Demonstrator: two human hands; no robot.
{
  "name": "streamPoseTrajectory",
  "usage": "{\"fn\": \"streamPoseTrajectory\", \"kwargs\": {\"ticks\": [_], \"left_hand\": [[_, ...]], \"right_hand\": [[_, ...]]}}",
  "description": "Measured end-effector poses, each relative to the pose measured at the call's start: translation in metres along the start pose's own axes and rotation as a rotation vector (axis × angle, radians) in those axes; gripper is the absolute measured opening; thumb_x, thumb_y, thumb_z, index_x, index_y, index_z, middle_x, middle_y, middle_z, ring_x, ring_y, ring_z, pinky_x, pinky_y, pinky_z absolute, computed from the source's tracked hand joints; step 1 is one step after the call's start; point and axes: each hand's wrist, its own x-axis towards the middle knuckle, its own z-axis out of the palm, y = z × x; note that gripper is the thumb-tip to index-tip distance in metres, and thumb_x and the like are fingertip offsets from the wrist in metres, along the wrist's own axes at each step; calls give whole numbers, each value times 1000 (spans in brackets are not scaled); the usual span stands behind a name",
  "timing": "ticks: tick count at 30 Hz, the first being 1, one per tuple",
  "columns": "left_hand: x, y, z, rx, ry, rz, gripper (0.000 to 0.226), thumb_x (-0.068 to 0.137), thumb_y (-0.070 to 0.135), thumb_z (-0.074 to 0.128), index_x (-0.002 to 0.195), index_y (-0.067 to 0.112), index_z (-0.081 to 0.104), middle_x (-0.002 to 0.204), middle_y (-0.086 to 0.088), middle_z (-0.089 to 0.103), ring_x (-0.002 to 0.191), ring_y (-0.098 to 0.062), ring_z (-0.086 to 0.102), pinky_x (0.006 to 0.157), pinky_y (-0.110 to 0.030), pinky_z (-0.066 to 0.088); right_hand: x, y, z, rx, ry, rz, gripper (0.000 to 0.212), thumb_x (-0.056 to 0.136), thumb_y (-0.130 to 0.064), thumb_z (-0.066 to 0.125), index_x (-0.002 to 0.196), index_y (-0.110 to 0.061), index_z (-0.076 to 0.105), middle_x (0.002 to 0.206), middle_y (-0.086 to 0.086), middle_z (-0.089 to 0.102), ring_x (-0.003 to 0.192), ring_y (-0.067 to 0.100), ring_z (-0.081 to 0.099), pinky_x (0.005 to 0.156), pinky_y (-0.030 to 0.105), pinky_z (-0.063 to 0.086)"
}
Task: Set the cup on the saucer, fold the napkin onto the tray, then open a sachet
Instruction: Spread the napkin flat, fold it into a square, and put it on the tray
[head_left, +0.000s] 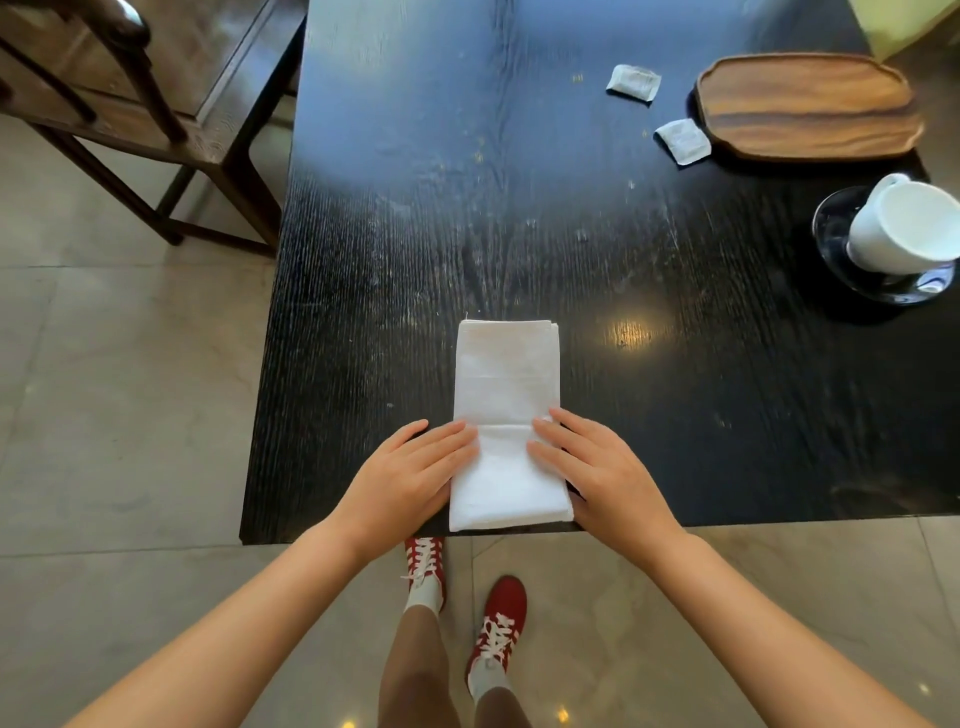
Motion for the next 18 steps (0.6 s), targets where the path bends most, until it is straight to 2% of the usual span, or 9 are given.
{"fn": "streamPoseTrajectory", "kwargs": {"ticks": [2, 4, 6, 8, 11, 15, 18], "left_hand": [[1, -1, 2, -75, 62, -71, 33, 91, 24, 48, 116, 10, 63, 120, -6, 65, 115, -18, 58, 101, -38, 43], [7, 2, 3, -215, 162, -194, 27, 89, 21, 51, 110, 11, 65, 110, -5, 69, 105, -17, 62, 97, -36, 43], [18, 9, 2, -353, 277, -339, 18, 91, 24, 50, 101, 17, 62, 92, 1, 68, 89, -11, 60, 85, -30, 45], [33, 15, 0, -421, 341, -502, 15, 91, 31, 46, 92, 20, 56, 79, 5, 60, 76, -5, 51, 73, -25, 44], [54, 16, -2, -509, 398, -641, 21, 90, 30, 47, 92, 13, 60, 78, 1, 62, 72, -8, 54, 71, -33, 49], [73, 12, 0, -495, 431, -723, 11, 90, 16, 53, 94, 11, 62, 78, 4, 60, 70, -19, 58, 73, -47, 51], [80, 8, 3, -411, 401, -754, 14, 89, 14, 56, 102, 13, 61, 75, 2, 57, 71, -17, 53, 76, -49, 49]], "right_hand": [[4, 0, -1, 89, 61, 41, 30, 73, -16, 76, 101, -7, 69, 113, 9, 68, 115, 27, 57, 98, 34, 42], [11, -5, -4, 255, 140, 199, 19, 80, -17, 65, 98, -9, 68, 103, 6, 70, 107, 18, 60, 93, 30, 48], [22, -11, -8, 411, 199, 421, 13, 85, -17, 62, 96, -10, 67, 95, 4, 70, 93, 10, 61, 82, 29, 51], [33, -16, -10, 477, 234, 586, 10, 86, -18, 64, 93, -11, 64, 89, 2, 69, 84, 11, 62, 75, 30, 53], [47, -19, -7, 534, 281, 728, 9, 87, -22, 62, 90, -13, 62, 85, 1, 67, 81, 12, 62, 74, 35, 55], [61, -21, -3, 427, 330, 834, 14, 86, -30, 59, 81, -17, 61, 73, -3, 65, 72, 16, 60, 78, 47, 50], [68, -21, -1, 332, 341, 860, 18, 87, -32, 59, 75, -18, 59, 65, -4, 61, 63, 12, 54, 87, 41, 42]]}}
